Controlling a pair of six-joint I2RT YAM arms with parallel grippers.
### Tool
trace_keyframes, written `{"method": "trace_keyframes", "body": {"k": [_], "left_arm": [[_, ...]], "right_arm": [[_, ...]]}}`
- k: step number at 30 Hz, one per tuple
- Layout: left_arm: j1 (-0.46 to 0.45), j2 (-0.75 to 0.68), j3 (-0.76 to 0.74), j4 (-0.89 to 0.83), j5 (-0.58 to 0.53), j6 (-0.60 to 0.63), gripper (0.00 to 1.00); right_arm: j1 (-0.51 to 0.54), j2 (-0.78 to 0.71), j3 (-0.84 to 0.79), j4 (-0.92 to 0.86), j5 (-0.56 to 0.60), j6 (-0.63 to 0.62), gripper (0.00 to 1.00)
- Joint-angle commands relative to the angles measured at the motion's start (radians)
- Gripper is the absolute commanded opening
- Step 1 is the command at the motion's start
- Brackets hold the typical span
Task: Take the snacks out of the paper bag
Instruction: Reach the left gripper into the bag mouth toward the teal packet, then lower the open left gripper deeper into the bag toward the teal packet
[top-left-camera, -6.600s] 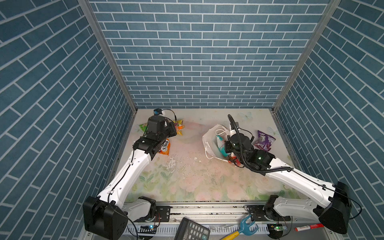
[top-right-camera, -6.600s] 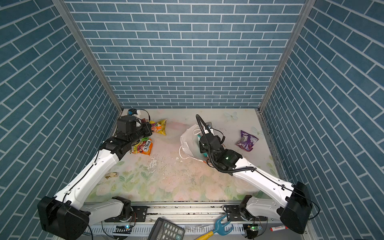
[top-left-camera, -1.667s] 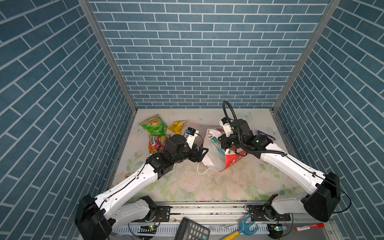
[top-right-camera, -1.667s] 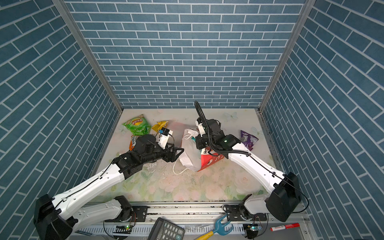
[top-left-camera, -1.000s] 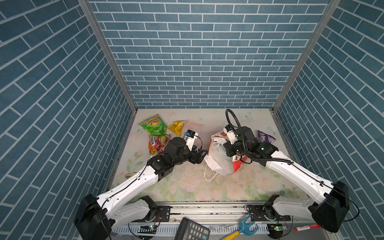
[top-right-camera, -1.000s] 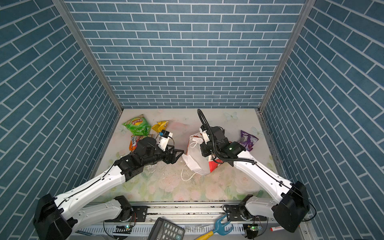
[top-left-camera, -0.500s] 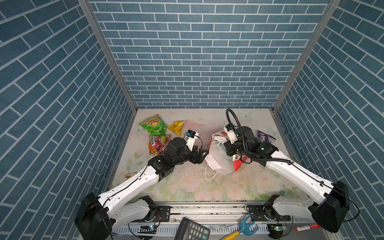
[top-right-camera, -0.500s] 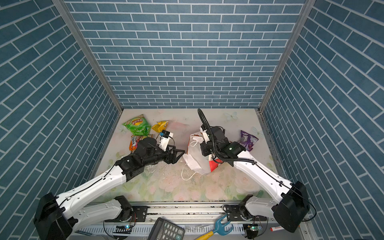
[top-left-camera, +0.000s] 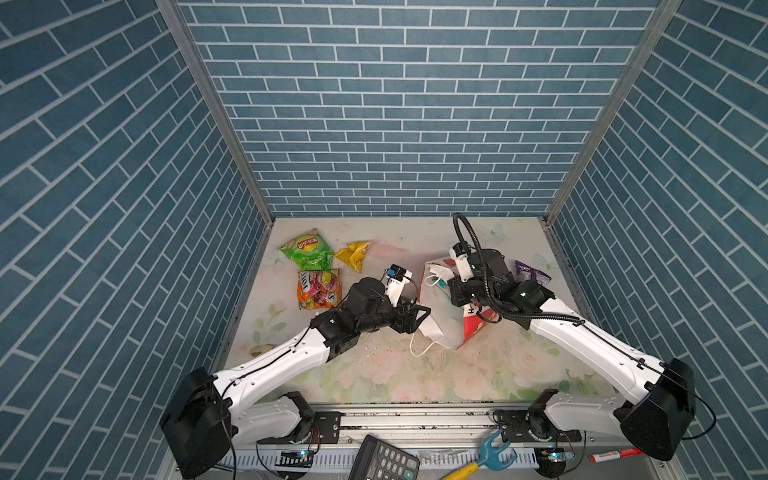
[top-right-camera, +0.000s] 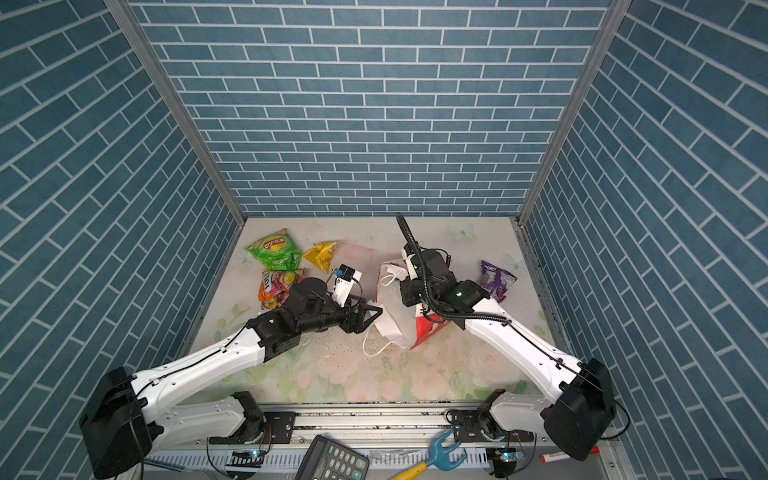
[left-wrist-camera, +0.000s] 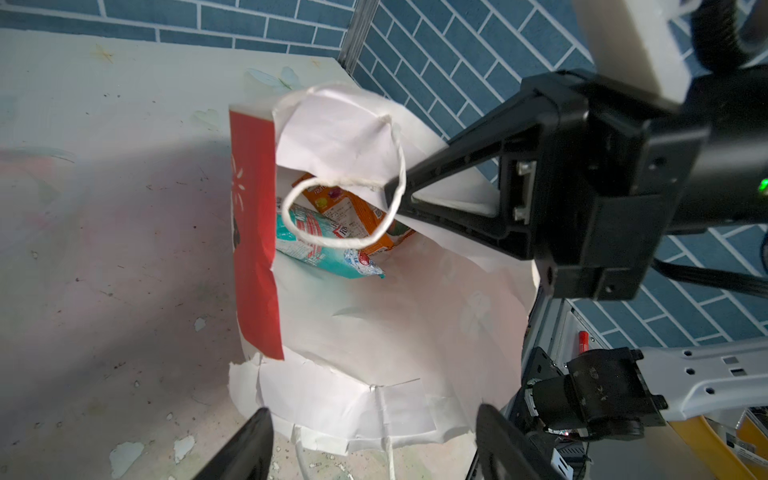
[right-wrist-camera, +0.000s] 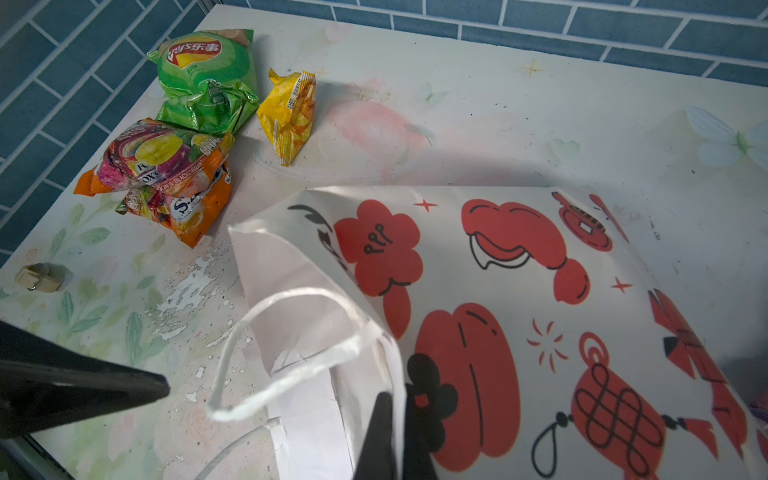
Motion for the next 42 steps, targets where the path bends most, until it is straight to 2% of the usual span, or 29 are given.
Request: {"method": "trace_keyframes", "body": {"k": [1, 18, 35, 42], "left_arm": [[-0.007, 0.026, 0.003, 0.07, 0.042, -0.027, 0.77], [-0.012, 0.137, 0.041, 0.169, 0.078, -0.04, 0.78], [-0.011, 0.339, 0.118, 0.285, 0.095, -0.067, 0.78], [-0.012, 0.386, 0.147, 0.264, 0.083, -0.036, 0.81]], "right_arm": [[0.0, 0.007, 0.034, -0.012, 0.033, 0.044, 0.0], [-0.001, -0.008, 0.023, 0.025, 0.03, 0.075, 0.0], [0.001, 0.015, 0.04, 0.037, 0.023, 0.082, 0.0], [0.0, 0.026, 0.062, 0.033, 0.017, 0.082, 0.0]]}}
